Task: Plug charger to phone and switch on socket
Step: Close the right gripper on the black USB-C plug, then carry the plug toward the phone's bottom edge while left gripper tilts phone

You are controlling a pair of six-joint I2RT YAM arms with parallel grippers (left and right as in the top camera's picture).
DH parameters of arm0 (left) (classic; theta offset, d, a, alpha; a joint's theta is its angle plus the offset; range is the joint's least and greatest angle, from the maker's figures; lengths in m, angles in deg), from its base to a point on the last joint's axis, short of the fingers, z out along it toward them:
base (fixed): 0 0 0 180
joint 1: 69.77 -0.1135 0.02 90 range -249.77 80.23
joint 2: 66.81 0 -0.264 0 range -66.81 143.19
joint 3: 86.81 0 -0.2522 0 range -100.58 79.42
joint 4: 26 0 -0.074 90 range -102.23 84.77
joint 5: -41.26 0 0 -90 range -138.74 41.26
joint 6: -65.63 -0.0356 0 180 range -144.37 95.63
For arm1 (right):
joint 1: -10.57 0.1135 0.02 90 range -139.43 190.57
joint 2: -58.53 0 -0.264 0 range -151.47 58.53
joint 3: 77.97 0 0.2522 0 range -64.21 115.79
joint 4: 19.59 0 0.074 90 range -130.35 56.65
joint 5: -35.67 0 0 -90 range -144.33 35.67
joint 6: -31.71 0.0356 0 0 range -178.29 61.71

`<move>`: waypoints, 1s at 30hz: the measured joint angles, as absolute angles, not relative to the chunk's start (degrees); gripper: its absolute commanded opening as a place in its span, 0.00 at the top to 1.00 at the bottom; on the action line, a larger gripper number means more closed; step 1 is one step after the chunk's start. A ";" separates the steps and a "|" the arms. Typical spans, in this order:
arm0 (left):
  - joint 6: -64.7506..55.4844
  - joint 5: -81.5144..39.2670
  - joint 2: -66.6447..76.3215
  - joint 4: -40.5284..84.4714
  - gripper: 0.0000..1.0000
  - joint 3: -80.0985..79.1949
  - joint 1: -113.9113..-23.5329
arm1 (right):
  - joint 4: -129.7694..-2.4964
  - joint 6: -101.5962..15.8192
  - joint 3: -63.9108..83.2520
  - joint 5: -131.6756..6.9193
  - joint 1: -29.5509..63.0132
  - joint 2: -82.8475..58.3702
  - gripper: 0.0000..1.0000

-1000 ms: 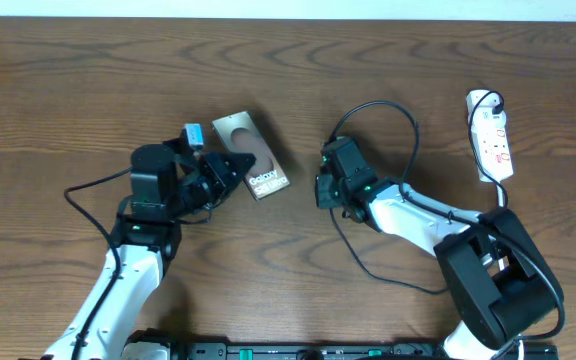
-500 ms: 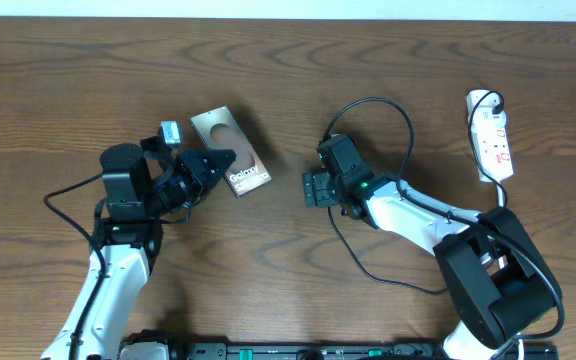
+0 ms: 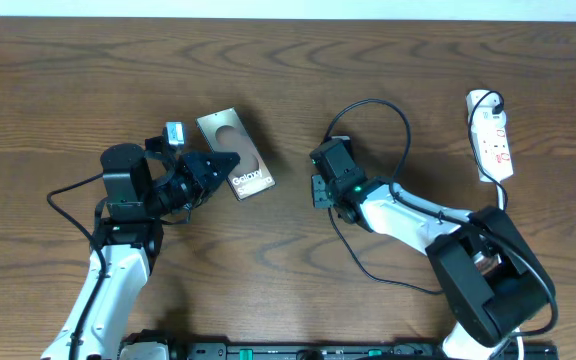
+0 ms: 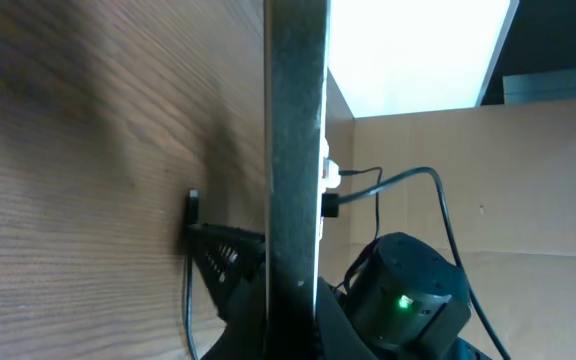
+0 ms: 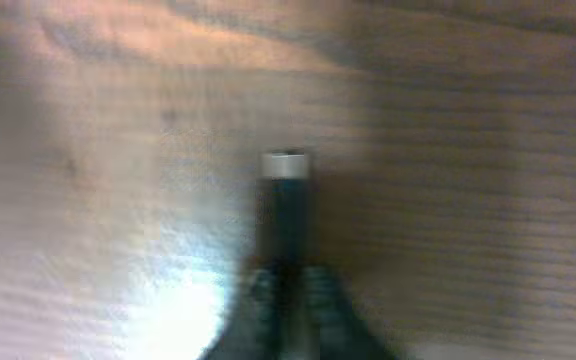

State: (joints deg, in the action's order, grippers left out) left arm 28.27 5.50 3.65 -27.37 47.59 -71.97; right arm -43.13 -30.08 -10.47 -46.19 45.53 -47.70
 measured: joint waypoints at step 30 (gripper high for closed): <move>31.25 15.42 3.65 -41.32 0.92 47.57 -67.14 | -71.59 -46.95 -13.88 -83.33 47.32 -8.14 0.99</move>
